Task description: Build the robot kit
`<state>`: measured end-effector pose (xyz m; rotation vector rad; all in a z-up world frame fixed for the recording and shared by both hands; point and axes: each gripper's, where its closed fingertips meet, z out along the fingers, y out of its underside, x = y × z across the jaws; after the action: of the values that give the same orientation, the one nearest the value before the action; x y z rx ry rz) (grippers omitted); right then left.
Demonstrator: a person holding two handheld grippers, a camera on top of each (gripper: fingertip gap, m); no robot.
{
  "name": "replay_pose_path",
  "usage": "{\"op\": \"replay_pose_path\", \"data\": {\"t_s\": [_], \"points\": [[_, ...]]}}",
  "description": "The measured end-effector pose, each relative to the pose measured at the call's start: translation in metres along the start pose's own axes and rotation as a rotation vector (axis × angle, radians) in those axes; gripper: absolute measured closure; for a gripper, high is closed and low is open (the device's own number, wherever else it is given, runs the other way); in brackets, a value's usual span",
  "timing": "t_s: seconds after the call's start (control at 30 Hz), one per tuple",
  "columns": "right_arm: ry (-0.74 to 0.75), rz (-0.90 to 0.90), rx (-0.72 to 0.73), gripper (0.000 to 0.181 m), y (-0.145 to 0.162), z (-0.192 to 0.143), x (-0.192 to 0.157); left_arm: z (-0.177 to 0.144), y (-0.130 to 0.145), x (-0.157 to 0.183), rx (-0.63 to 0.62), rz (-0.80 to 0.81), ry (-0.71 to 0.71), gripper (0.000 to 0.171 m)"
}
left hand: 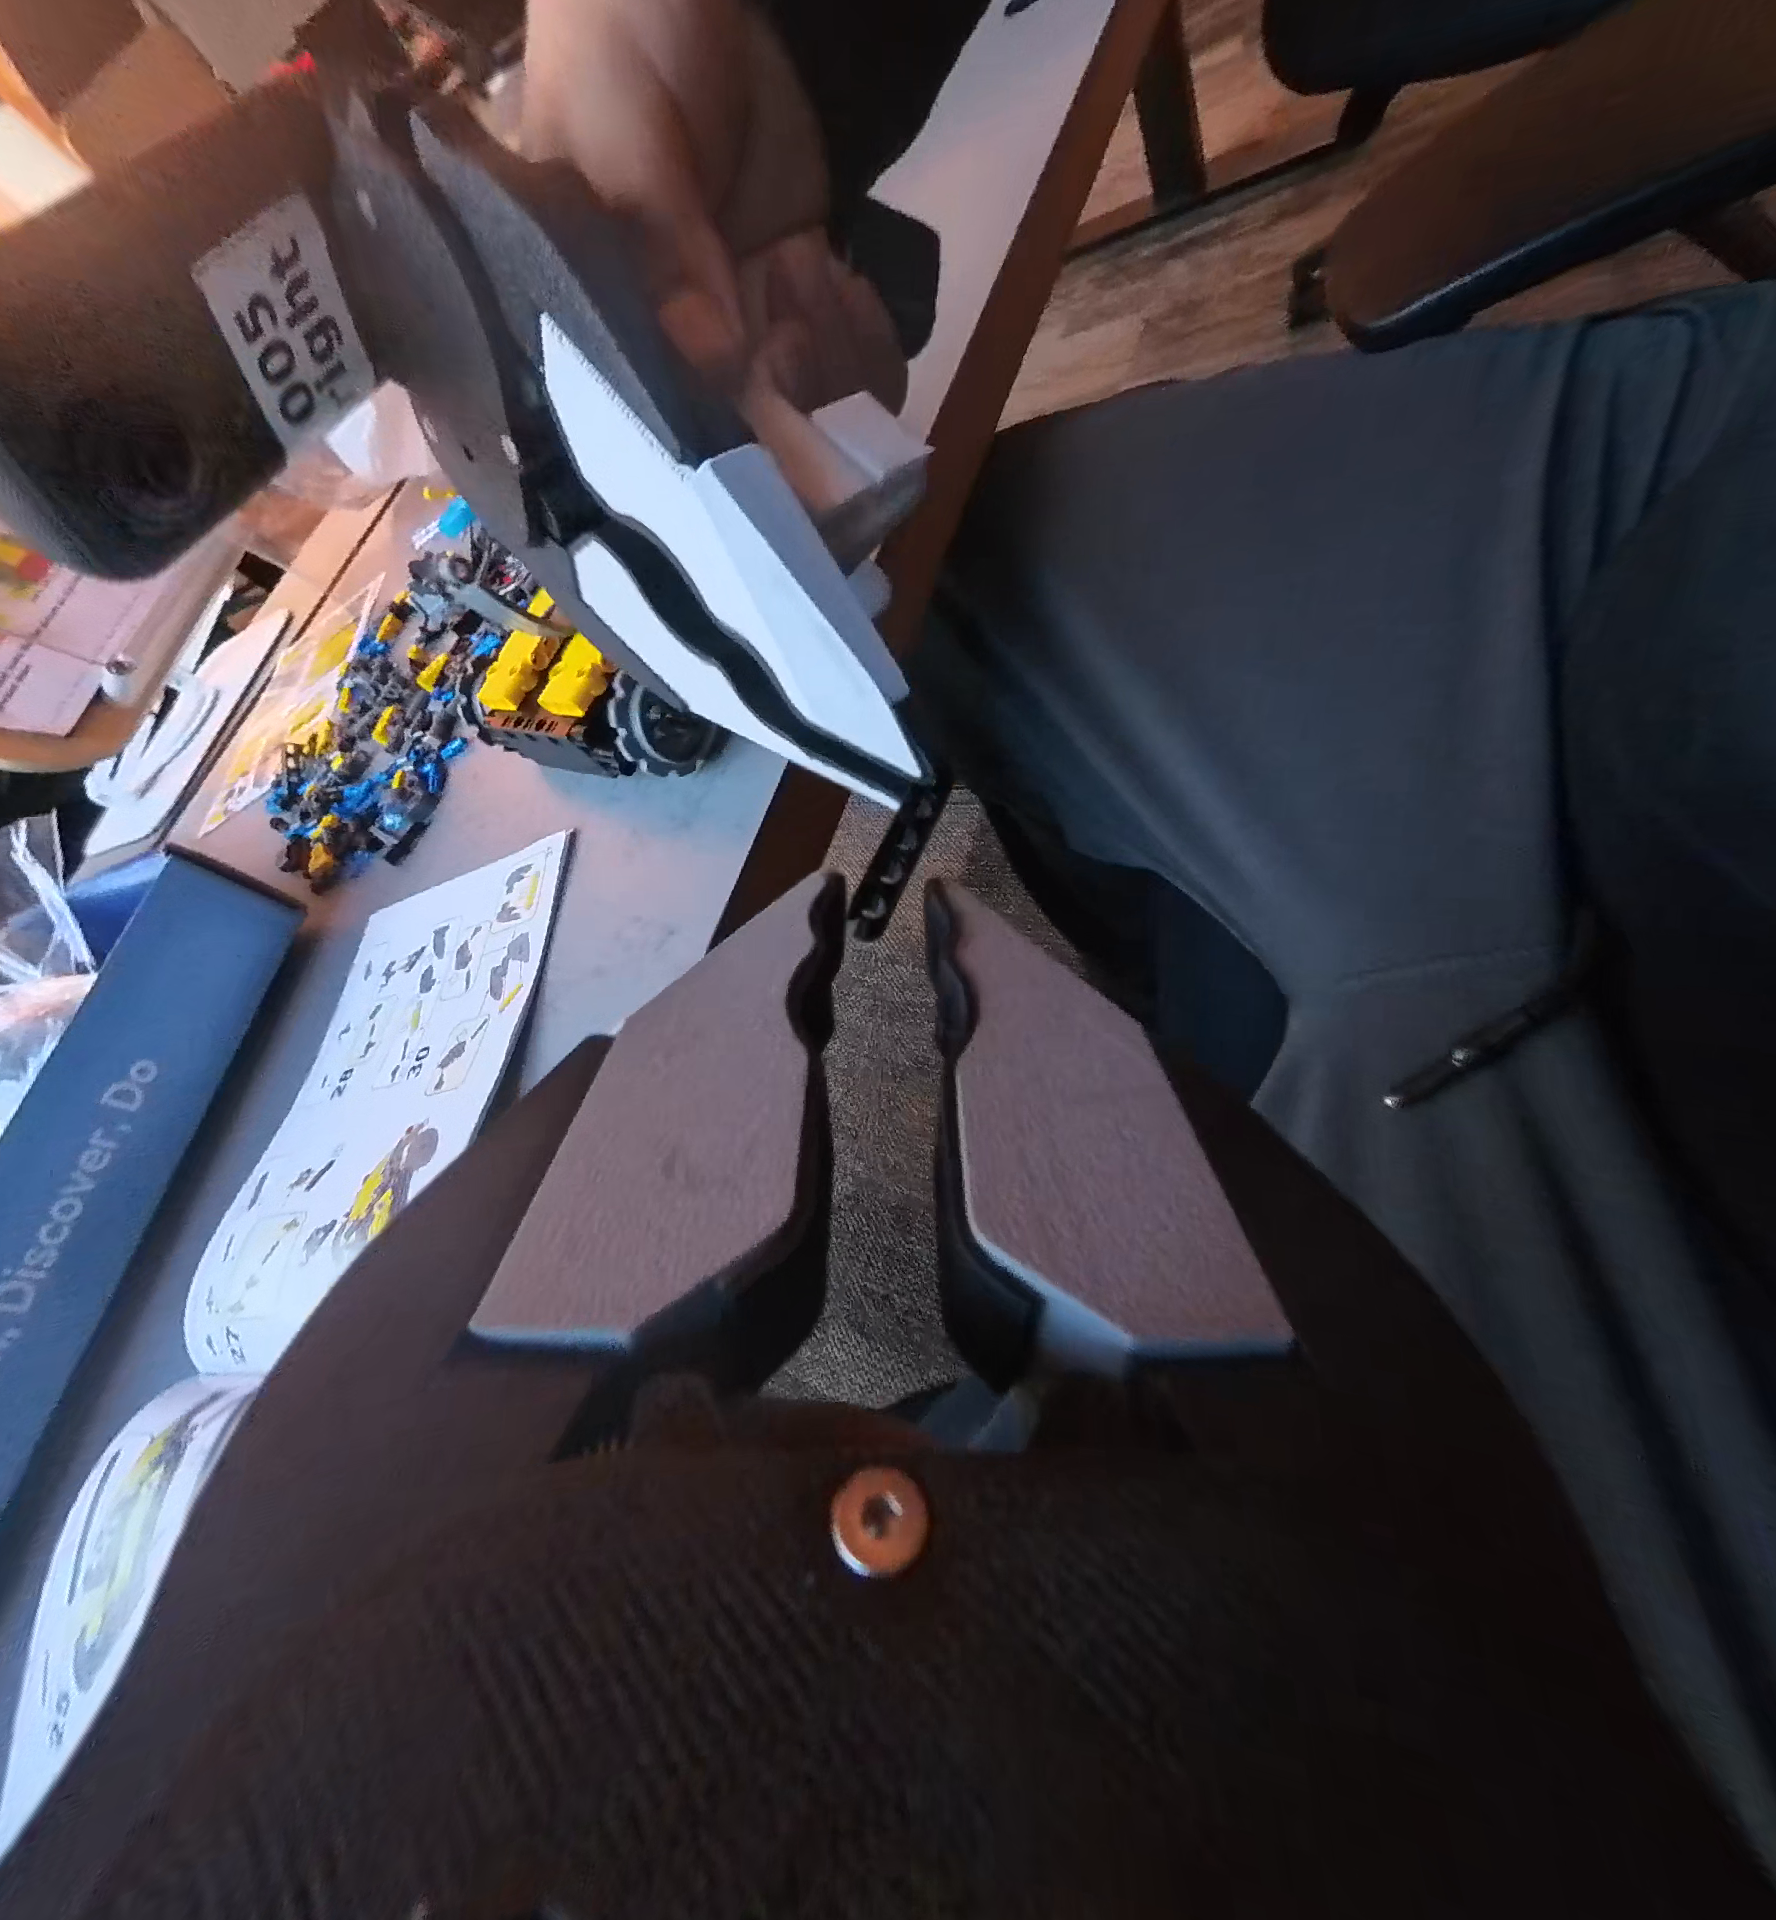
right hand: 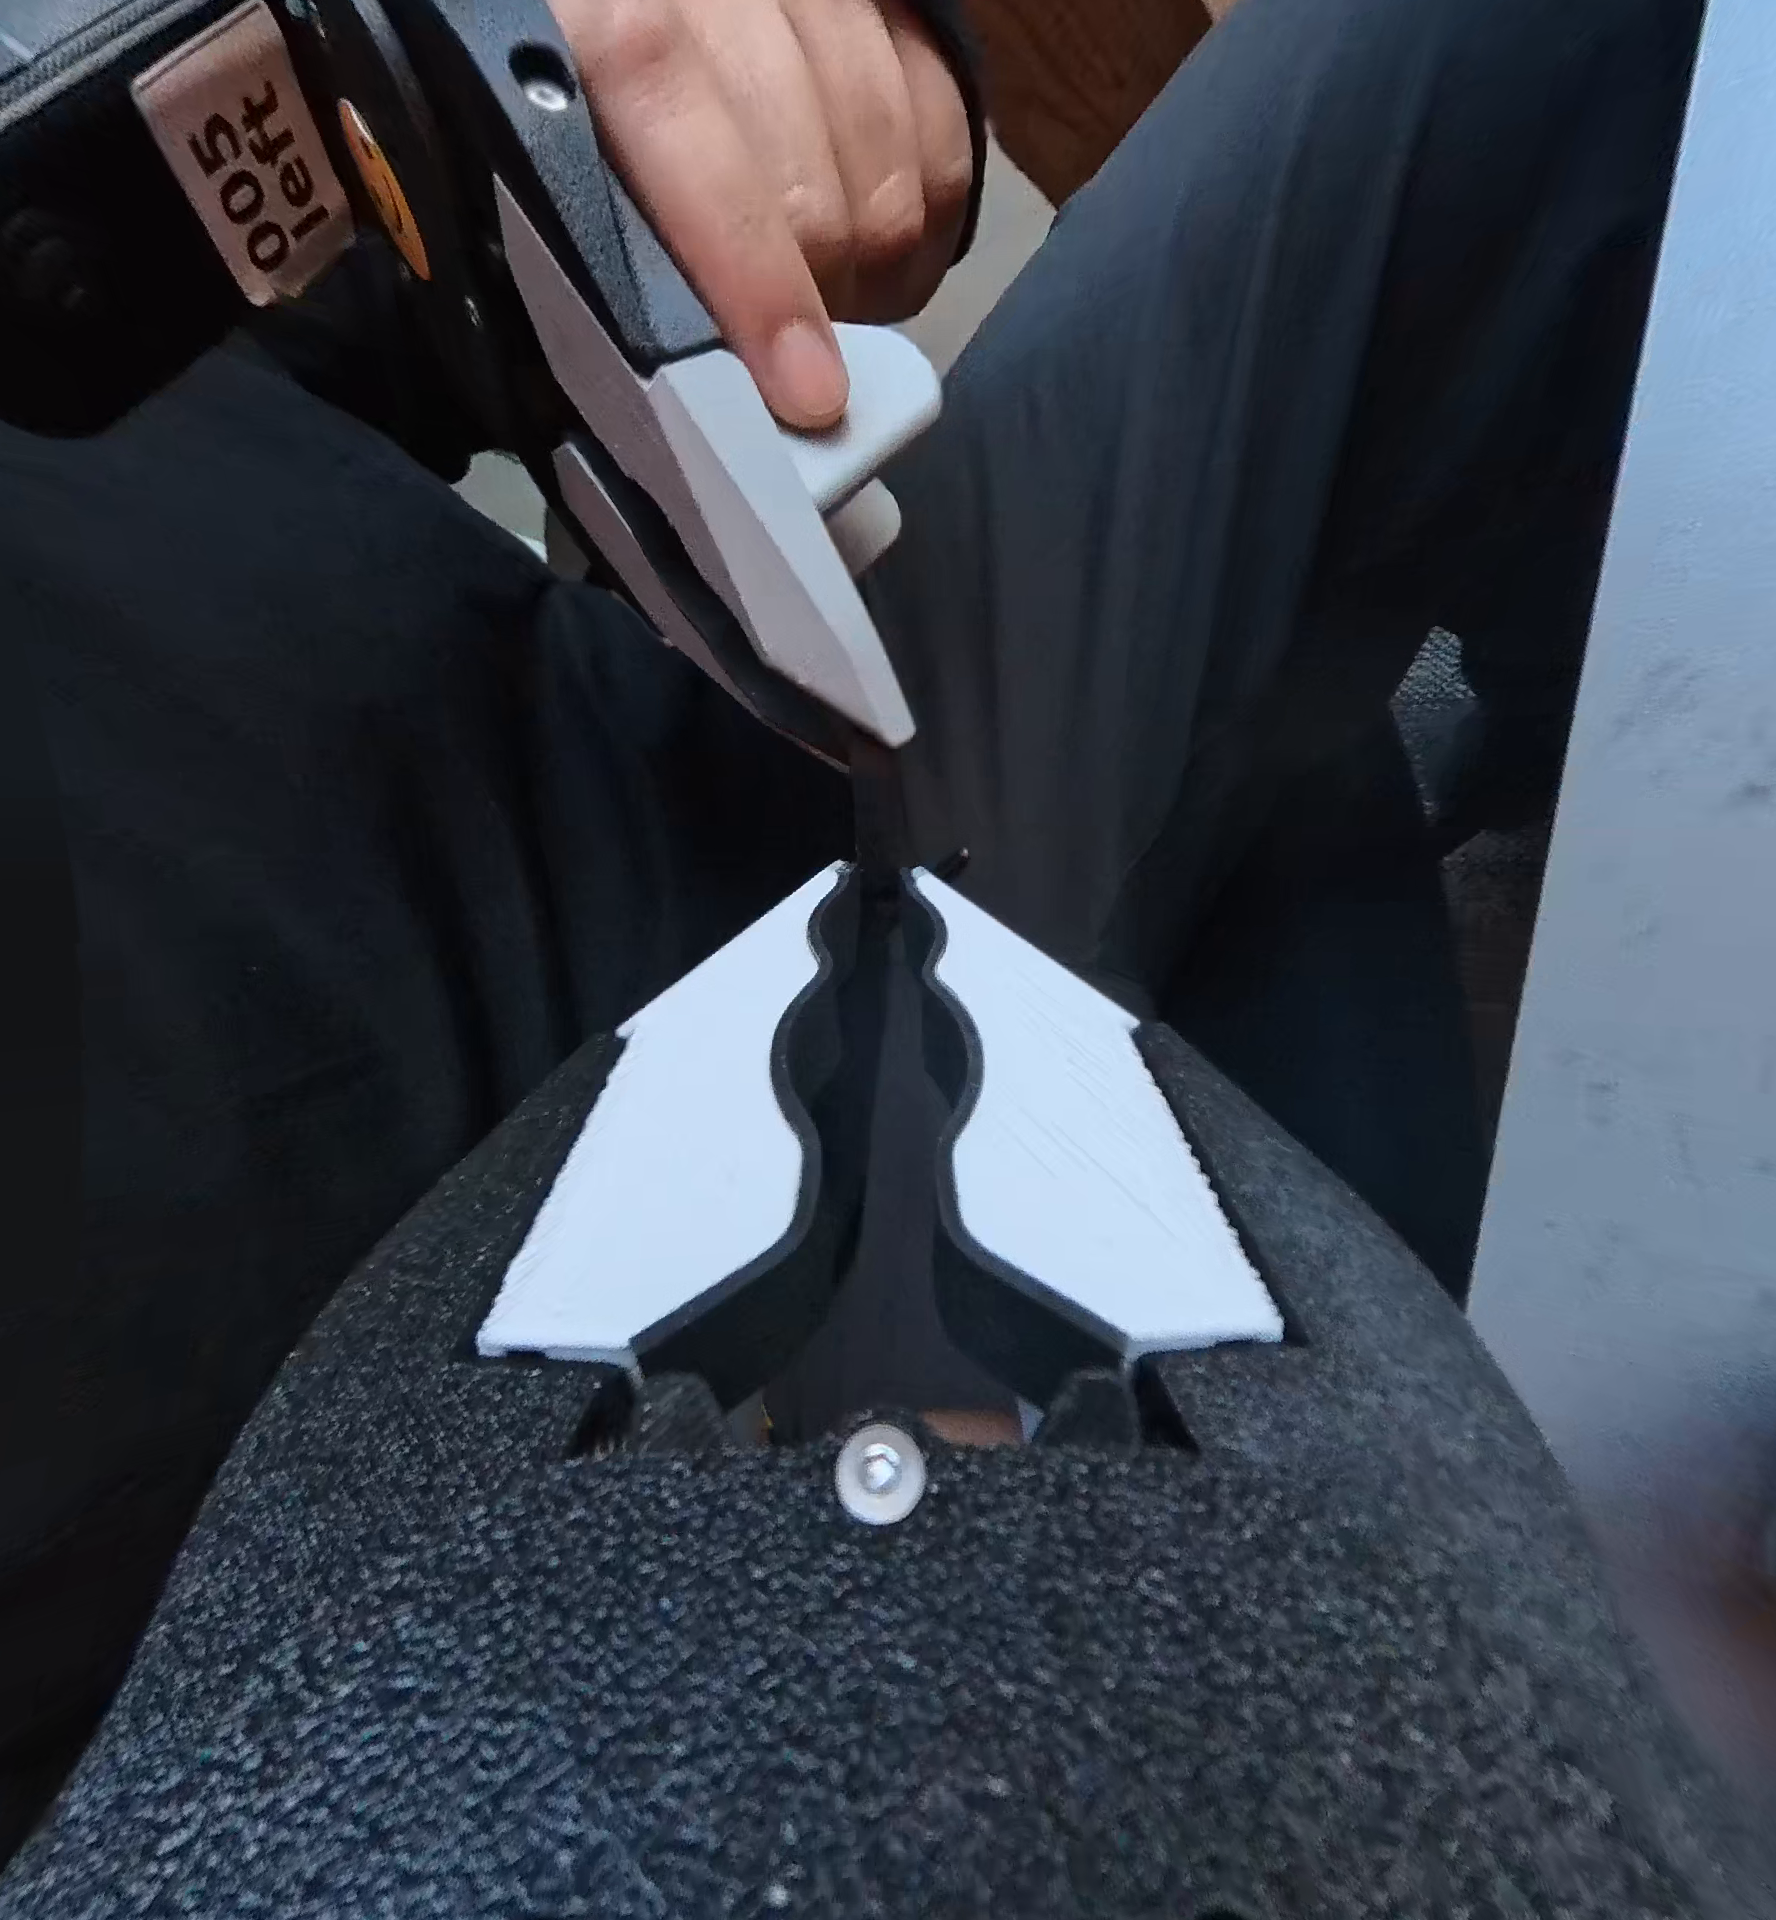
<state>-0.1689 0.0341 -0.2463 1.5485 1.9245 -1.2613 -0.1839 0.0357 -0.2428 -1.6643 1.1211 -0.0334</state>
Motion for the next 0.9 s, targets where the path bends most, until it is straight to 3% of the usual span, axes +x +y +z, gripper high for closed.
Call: {"op": "replay_pose_path", "data": {"t_s": [0.27, 0.37, 0.53, 0.67, 0.9], "points": [[0.029, -0.009, 0.05, 0.174, -0.001, -0.009, 0.001, 0.005, -0.002, -0.003, 0.008, -0.049, -0.007, 0.166], [0.175, -0.132, 0.121, 0.166, -0.004, -0.022, 0.003, 0.009, -0.005, -0.008, 0.041, -0.232, 0.019, 0.167], [0.563, -0.446, 0.185, 0.156, -0.003, -0.031, 0.005, 0.013, -0.01, -0.018, 0.099, -0.5, 0.086, 0.166], [0.774, -0.633, 0.114, 0.161, -0.001, -0.028, 0.005, 0.02, -0.011, -0.009, 0.076, -0.471, 0.127, 0.166], [0.731, -0.663, 0.06, 0.174, 0.011, -0.018, 0.003, 0.024, -0.02, 0.007, 0.075, -0.391, 0.176, 0.166]]}}
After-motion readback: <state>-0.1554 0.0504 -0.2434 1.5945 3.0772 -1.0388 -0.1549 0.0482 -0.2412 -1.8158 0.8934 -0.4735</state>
